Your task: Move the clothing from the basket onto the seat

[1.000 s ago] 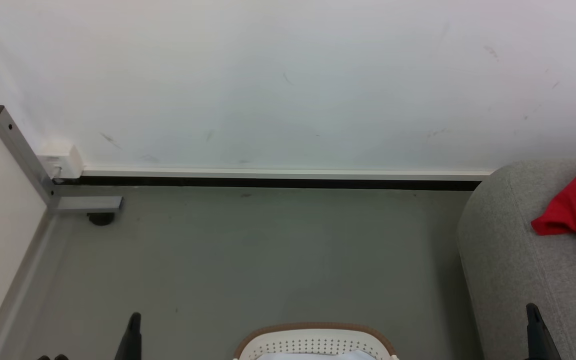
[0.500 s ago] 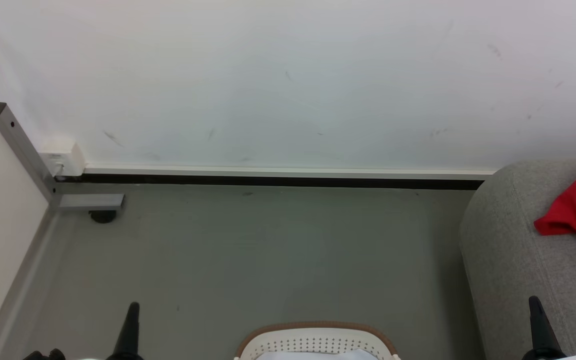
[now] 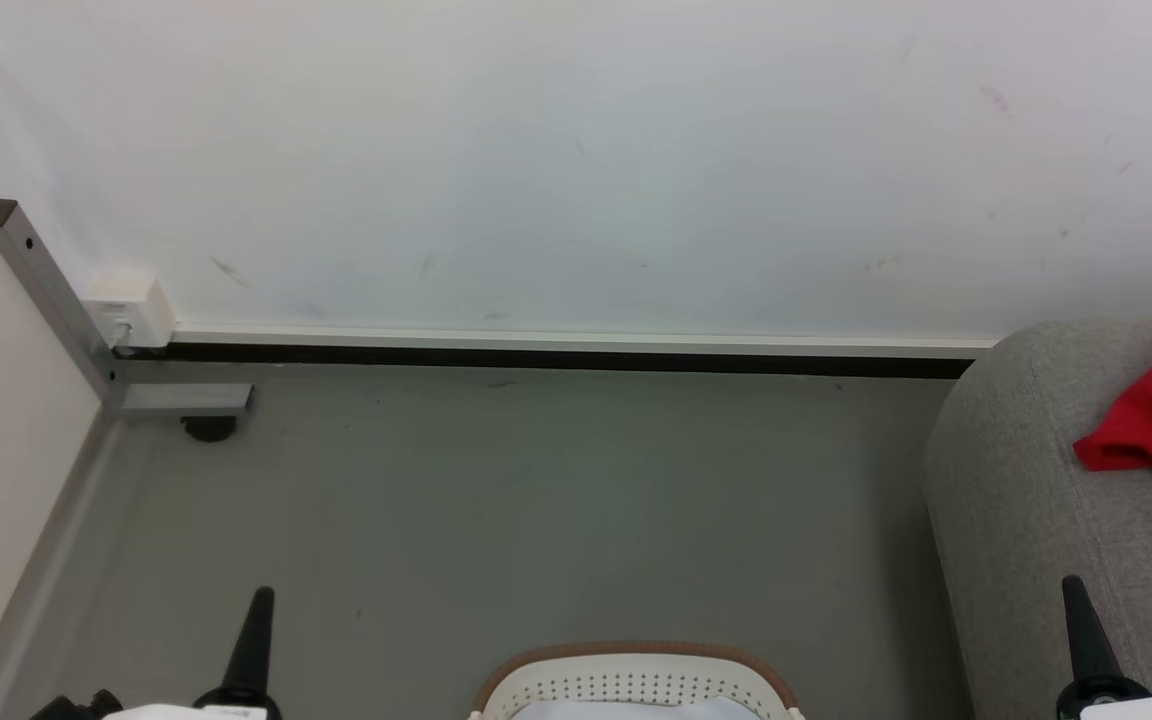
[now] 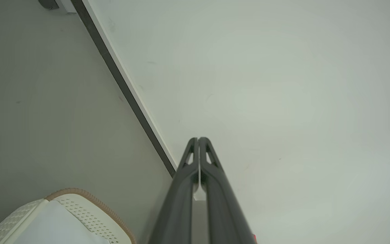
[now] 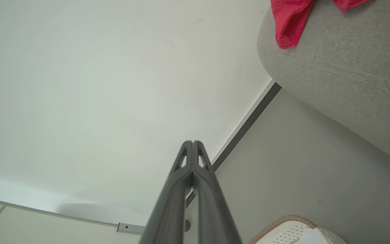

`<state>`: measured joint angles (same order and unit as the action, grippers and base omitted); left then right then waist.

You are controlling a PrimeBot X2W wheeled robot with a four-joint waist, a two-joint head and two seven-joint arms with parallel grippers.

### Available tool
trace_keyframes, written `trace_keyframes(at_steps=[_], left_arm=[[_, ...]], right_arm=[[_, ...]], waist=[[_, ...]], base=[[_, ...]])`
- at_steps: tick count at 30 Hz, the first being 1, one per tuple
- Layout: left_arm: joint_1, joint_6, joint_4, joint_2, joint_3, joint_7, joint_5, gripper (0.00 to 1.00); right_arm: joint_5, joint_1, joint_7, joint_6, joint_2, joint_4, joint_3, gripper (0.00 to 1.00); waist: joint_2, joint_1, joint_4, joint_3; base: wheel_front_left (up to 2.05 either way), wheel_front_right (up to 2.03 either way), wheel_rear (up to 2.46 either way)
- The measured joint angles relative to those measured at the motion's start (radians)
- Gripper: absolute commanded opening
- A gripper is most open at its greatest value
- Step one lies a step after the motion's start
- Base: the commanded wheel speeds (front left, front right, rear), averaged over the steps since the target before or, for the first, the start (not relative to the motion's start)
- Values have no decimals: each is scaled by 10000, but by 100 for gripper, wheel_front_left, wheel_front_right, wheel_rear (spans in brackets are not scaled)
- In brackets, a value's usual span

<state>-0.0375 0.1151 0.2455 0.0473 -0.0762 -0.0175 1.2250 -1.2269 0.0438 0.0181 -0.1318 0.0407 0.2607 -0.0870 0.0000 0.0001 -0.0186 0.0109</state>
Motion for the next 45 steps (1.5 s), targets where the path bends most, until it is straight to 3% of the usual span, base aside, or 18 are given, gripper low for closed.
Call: trace_keyframes(at_steps=[45], left_arm=[[-629, 121, 4, 2, -355, -917, 3622, 0]], right_arm=[[-3578, 567, 917, 0, 48, -119, -242, 0]], waist=[[0, 0, 174, -129]], base=[[0, 0, 0]])
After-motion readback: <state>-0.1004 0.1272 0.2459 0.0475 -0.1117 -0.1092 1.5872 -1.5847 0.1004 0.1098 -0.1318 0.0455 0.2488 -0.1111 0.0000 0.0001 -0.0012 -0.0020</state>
